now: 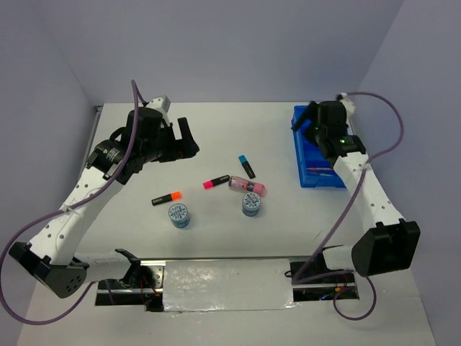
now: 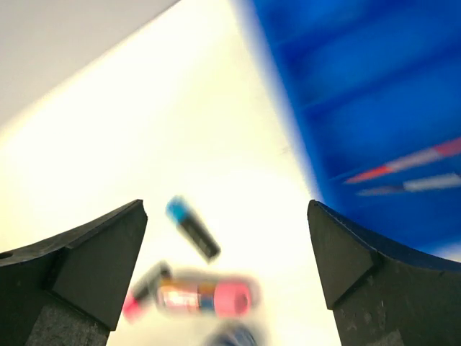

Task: Sort the stationery into containers
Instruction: Pick up the stationery from the center of the board, then place the stationery in the storage box.

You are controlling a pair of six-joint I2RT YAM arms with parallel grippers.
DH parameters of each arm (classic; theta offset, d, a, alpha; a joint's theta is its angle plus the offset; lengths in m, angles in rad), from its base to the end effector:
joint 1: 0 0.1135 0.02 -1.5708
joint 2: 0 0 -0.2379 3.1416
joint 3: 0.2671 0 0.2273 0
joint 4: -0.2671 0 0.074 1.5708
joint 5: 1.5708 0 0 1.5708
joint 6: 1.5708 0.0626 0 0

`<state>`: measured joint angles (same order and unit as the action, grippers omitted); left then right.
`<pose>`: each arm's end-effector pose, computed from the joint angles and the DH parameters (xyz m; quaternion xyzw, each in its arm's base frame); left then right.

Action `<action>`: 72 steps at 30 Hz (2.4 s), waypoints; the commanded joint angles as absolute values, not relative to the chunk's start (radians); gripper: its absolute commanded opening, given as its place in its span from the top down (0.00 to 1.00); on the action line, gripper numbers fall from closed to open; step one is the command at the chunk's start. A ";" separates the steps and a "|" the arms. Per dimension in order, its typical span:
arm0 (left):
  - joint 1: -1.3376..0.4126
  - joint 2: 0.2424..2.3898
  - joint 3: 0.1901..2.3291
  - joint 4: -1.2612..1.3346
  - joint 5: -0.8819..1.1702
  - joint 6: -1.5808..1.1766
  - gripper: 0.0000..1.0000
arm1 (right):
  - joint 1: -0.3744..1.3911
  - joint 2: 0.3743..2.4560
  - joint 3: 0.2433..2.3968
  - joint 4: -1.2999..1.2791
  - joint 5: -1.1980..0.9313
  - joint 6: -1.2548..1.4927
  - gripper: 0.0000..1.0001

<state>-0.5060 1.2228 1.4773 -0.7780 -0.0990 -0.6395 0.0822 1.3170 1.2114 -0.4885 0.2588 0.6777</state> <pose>0.2252 -0.1177 0.3823 -0.0824 0.8614 -0.2347 0.4430 0.2964 0.0083 0.3050 0.3148 0.8194 0.0667 0.4743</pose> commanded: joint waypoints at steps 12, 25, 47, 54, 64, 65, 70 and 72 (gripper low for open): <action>-0.479 1.227 1.500 -0.865 -0.089 -0.635 0.01 | 0.649 1.459 1.207 -0.678 0.015 0.213 0.00; -0.479 1.174 1.427 -0.864 -0.060 -0.632 0.01 | 0.747 1.559 1.117 -0.677 0.153 0.275 0.00; -0.477 1.178 1.473 -0.874 -0.026 -0.591 0.01 | 0.609 1.375 1.440 -0.813 -0.144 0.290 1.00; -0.476 1.187 1.460 -0.841 0.014 -0.603 0.01 | 0.214 1.477 1.526 -0.841 0.174 0.232 1.00; -0.474 1.181 1.489 -0.857 0.005 -0.560 0.01 | -0.027 1.670 1.605 -0.747 0.227 0.256 1.00; -0.474 1.184 1.493 -0.861 0.005 -0.560 0.01 | -0.035 1.678 1.597 -0.739 0.219 0.255 1.00; -0.472 1.190 1.502 -0.871 0.005 -0.548 0.01 | -0.077 1.755 1.582 -0.709 0.169 0.247 1.00; -0.472 1.192 1.503 -0.873 0.005 -0.543 0.01 | -0.083 1.766 1.568 -0.684 0.143 0.244 1.00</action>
<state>-0.4789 1.1896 1.4639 -0.8761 0.0010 -0.5743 -0.0727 1.7538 1.5333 -0.7658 0.1730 0.2520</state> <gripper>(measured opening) 0.993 0.718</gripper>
